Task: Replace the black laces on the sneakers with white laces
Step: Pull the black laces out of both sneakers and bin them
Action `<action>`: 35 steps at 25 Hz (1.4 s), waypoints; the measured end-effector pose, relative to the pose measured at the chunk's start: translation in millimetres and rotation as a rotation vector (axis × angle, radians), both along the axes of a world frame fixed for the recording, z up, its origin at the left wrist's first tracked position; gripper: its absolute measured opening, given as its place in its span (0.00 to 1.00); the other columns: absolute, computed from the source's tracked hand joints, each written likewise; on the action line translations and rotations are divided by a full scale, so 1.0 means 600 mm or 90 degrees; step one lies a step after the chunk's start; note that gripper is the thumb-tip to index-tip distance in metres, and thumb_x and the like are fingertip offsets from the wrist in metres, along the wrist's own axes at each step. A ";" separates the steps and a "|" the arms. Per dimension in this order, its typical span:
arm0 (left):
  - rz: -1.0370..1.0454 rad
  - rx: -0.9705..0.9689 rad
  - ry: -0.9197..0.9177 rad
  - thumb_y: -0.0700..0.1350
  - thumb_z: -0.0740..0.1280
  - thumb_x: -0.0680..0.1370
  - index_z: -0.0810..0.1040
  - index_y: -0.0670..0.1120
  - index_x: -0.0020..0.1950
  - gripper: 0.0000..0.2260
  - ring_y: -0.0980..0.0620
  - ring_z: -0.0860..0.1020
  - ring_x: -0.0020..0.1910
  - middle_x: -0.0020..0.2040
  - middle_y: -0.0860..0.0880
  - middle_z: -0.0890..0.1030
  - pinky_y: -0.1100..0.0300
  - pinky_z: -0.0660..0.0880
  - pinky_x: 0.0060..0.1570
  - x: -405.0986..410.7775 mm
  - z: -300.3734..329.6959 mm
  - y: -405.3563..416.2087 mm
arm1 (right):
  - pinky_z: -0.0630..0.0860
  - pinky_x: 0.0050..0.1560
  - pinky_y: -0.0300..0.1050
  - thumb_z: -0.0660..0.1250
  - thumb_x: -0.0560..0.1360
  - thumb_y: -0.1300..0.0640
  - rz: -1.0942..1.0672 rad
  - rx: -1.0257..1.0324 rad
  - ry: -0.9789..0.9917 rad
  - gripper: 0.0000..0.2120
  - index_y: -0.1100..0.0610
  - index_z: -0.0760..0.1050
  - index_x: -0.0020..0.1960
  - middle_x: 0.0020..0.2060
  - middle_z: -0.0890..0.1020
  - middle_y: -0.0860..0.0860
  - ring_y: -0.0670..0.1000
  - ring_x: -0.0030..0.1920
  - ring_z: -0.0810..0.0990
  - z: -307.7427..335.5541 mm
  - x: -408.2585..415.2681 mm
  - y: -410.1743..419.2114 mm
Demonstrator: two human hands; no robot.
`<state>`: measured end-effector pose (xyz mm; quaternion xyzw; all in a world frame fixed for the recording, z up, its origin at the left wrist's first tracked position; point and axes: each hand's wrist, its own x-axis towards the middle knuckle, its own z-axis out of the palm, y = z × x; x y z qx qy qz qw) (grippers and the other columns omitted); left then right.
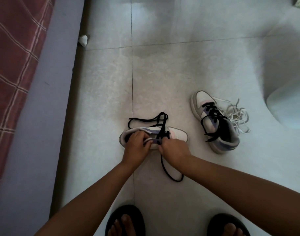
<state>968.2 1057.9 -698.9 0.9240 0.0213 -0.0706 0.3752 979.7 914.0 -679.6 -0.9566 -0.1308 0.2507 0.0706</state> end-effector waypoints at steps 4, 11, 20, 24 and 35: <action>0.019 -0.013 0.016 0.39 0.69 0.75 0.75 0.40 0.40 0.06 0.51 0.74 0.42 0.40 0.46 0.77 0.66 0.66 0.41 -0.001 -0.002 -0.004 | 0.70 0.42 0.46 0.56 0.79 0.60 0.077 -0.024 0.018 0.12 0.60 0.73 0.59 0.53 0.81 0.56 0.58 0.52 0.80 -0.003 0.012 0.022; 0.027 -0.016 -0.003 0.38 0.69 0.74 0.73 0.39 0.39 0.07 0.50 0.74 0.43 0.40 0.45 0.76 0.66 0.65 0.42 -0.001 -0.001 -0.006 | 0.74 0.50 0.48 0.67 0.74 0.50 0.354 -0.144 0.375 0.19 0.64 0.77 0.56 0.55 0.79 0.60 0.60 0.56 0.78 -0.011 -0.071 -0.052; 0.049 -0.020 -0.005 0.38 0.69 0.74 0.74 0.40 0.41 0.05 0.51 0.74 0.43 0.41 0.46 0.77 0.66 0.64 0.40 0.000 0.001 -0.006 | 0.72 0.48 0.47 0.54 0.80 0.50 0.050 -0.008 0.112 0.17 0.60 0.70 0.61 0.56 0.79 0.59 0.60 0.55 0.78 0.011 -0.010 -0.027; 0.045 -0.024 0.003 0.38 0.69 0.74 0.75 0.40 0.43 0.03 0.51 0.75 0.43 0.42 0.46 0.78 0.66 0.65 0.41 0.000 0.002 -0.006 | 0.72 0.48 0.47 0.56 0.80 0.54 -0.021 0.039 0.090 0.15 0.60 0.72 0.60 0.56 0.79 0.59 0.60 0.55 0.78 0.018 0.027 0.008; 0.160 -0.027 0.066 0.40 0.65 0.77 0.72 0.38 0.45 0.05 0.46 0.75 0.44 0.43 0.42 0.76 0.54 0.71 0.44 0.003 0.018 -0.019 | 0.70 0.47 0.46 0.59 0.79 0.56 0.346 -0.192 0.395 0.15 0.63 0.75 0.60 0.47 0.78 0.56 0.56 0.51 0.77 0.013 -0.074 -0.007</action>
